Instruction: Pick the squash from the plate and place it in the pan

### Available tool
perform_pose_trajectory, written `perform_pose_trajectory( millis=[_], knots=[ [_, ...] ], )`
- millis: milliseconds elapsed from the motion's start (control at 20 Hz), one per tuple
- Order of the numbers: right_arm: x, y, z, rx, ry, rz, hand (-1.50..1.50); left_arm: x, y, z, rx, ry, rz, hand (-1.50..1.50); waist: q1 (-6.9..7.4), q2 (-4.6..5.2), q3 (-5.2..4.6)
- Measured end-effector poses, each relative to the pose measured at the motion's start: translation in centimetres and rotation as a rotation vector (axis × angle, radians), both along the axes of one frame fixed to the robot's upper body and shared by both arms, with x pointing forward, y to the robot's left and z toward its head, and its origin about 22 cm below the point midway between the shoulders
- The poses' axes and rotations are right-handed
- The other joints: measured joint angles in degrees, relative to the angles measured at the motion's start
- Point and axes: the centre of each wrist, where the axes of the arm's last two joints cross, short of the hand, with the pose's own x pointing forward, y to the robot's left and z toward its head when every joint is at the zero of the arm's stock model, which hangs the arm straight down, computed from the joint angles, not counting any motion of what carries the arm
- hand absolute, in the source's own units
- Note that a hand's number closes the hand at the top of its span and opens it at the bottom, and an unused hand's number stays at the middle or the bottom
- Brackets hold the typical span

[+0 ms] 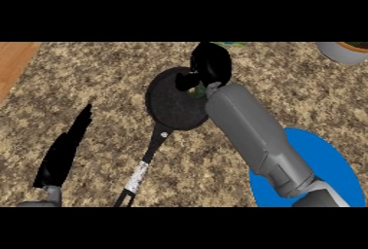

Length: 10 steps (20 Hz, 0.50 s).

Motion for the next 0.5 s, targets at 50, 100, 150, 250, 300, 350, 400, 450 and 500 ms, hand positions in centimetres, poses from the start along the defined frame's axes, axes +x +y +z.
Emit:
perform_pose_trajectory(
  millis=[50,100,150,250,300,350,400,450,500],
  knots=[
    [0.3,0.1,-0.3,-0.017,0.018,0.005,1.50,0.1,-0.3,0.1,-0.001,0.000,-0.010,0.00,0.40,0.10,0.01],
    [0.4,0.0,-0.9,-0.040,0.044,0.020,1.50,0.1,-0.6,0.2,-0.001,-0.001,-0.015,0.00,0.78,0.20,0.00],
    [0.5,-0.1,-1.1,-0.032,0.068,0.030,1.50,0.1,-0.7,0.2,-0.002,-0.005,-0.024,0.00,1.30,0.32,0.01],
    [0.7,-0.7,-1.8,0.062,0.132,0.001,-1.50,0.1,-1.2,0.0,-0.004,-0.012,-0.040,0.00,2.26,0.63,0.05],
    [0.8,-1.1,-2.1,0.111,0.167,-0.016,-1.50,0.2,-1.4,0.1,-0.005,-0.014,-0.047,0.00,2.58,0.71,0.07],
    [0.9,-1.5,-2.6,0.156,0.200,-0.036,-1.50,0.3,-1.5,0.1,-0.005,-0.015,-0.054,0.00,2.97,0.83,0.08],
    [1.0,-1.7,-2.9,0.200,0.226,-0.049,-1.50,0.4,-1.6,0.1,-0.006,-0.015,-0.056,0.00,3.19,0.89,0.09],
    [1.0,-1.9,-3.1,0.245,0.243,-0.056,-1.50,0.6,-1.8,0.2,-0.008,-0.016,-0.059,0.00,3.29,0.92,0.10],
    [1.0,-2.2,-3.4,0.289,0.251,-0.064,-1.50,0.7,-1.7,0.3,-0.005,-0.016,-0.062,0.00,3.50,0.97,0.11]
  ],
)
